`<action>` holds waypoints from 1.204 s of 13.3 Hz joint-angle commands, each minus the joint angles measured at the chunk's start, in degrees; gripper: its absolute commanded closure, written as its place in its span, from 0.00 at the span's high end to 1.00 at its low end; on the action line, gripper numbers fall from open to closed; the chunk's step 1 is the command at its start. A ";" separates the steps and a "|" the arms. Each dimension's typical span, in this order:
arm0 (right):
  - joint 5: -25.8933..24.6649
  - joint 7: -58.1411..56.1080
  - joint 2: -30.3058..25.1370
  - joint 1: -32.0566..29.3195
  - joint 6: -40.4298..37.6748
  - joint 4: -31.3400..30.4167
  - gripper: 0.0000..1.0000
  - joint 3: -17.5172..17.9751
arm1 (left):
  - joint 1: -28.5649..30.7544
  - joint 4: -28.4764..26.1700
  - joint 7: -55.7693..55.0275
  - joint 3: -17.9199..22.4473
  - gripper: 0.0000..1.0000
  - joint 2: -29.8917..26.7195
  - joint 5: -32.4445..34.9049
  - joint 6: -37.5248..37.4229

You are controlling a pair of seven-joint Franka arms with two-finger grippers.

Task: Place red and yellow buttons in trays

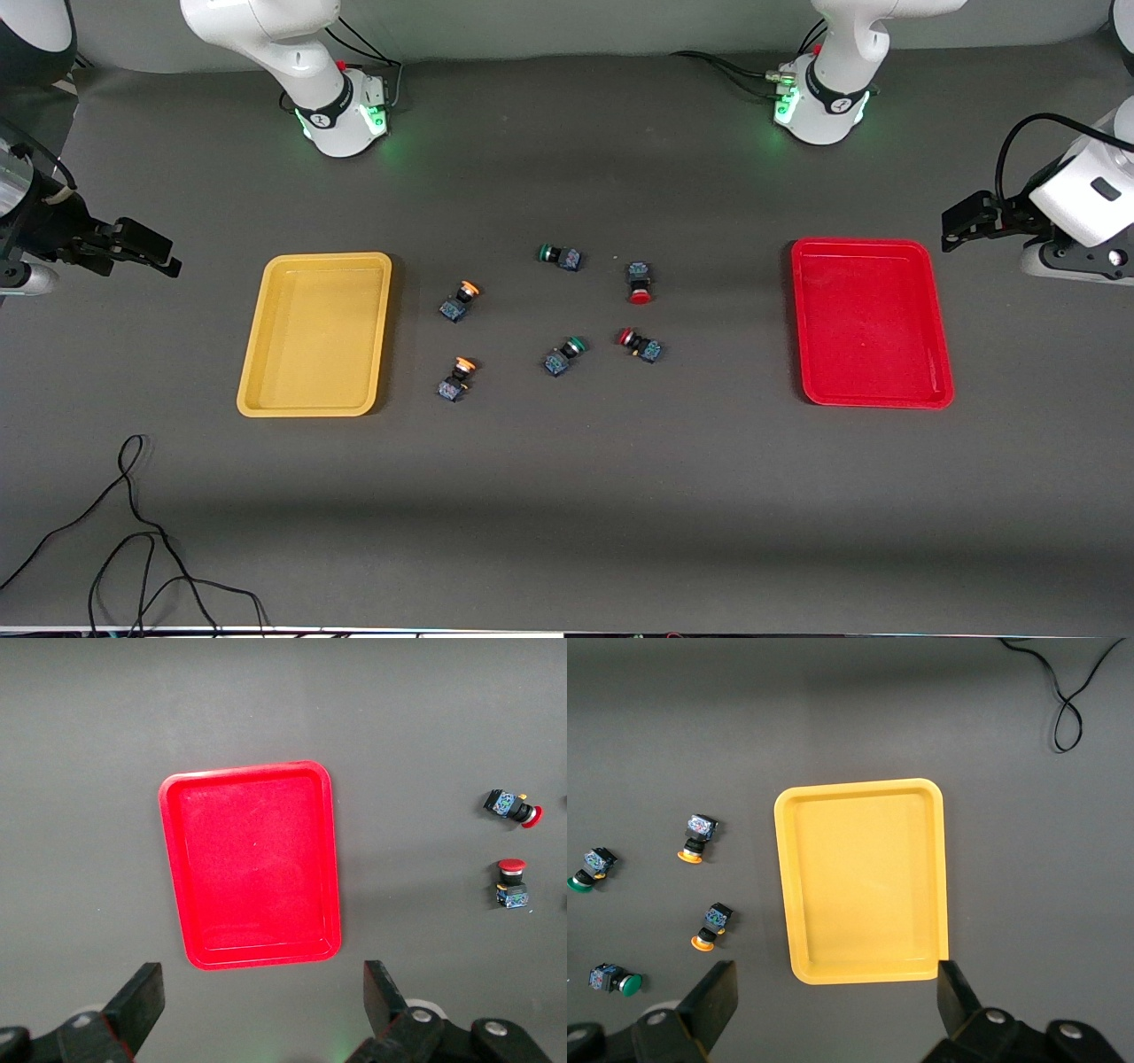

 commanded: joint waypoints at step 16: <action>2.02 8.84 2.84 8.40 -2.39 0.42 1.00 0.36 | -1.61 -2.48 -12.93 -7.00 1.00 -1.56 0.00 -0.02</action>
